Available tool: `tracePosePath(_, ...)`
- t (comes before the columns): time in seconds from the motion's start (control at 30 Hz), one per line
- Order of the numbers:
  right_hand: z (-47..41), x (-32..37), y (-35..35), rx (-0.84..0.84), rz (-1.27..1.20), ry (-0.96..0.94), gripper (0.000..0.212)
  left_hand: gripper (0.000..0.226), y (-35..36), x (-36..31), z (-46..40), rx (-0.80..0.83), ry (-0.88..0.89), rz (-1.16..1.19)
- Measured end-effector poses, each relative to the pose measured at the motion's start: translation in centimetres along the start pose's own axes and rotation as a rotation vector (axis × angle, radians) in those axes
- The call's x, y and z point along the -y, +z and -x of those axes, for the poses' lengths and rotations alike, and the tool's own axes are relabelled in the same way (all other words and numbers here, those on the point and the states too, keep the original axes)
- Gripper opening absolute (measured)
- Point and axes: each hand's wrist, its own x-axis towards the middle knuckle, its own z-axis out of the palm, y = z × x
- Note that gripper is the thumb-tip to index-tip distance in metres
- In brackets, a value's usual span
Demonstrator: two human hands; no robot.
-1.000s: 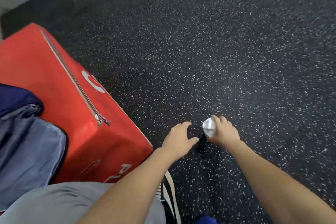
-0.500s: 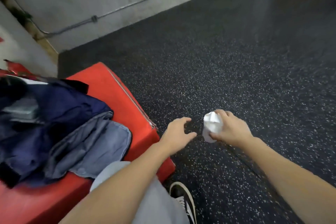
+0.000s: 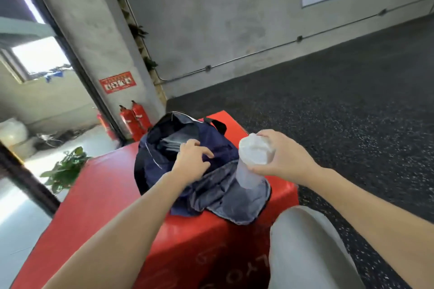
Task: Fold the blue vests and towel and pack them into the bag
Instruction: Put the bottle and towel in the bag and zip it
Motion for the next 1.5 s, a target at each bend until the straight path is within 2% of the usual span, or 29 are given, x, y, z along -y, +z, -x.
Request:
tracePosePath(0.17,-2.3,1.9,6.1,0.015,-0.069,-0.073,0.058,0.021,0.5,2.9,-1.3,0.157,-0.030,-0.030)
tracePosePath(0.27,-3.2,1.3,8.9,0.017,-0.153,-0.058,0.062,0.021,1.1,2.9,-2.3,0.226,0.055,-0.016)
tracePosePath(0.43,-4.1,0.4,10.8,0.023,-0.341,0.014,0.076,0.022,0.1,3.6,-4.4,0.319,0.077,-0.053)
tracePosePath(0.6,-5.5,1.5,12.1,0.026,-0.477,-0.006,0.062,0.018,-7.0,3.9,-6.5,0.337,0.037,0.110)
tracePosePath(0.8,-7.3,1.8,16.5,0.076,-0.491,0.017,0.084,0.019,-11.4,4.3,-6.8,0.353,0.040,0.178)
tracePosePath(0.93,-8.6,1.9,18.5,0.123,-0.530,0.054,0.073,0.019,-12.6,3.8,-6.8,0.352,0.061,0.199)
tracePosePath(1.07,-9.9,2.0,20.4,0.167,-0.590,0.095,0.087,0.021,-13.4,3.3,-7.0,0.350,0.069,0.218)
tracePosePath(1.37,-11.4,1.6,23.0,0.223,-0.595,0.129,0.090,0.022,-14.0,3.6,-6.5,0.367,0.096,0.279)
tracePosePath(1.5,-11.9,2.0,23.2,0.230,-0.560,0.132,0.084,0.022,-13.9,3.5,-6.3,0.377,0.103,0.282)
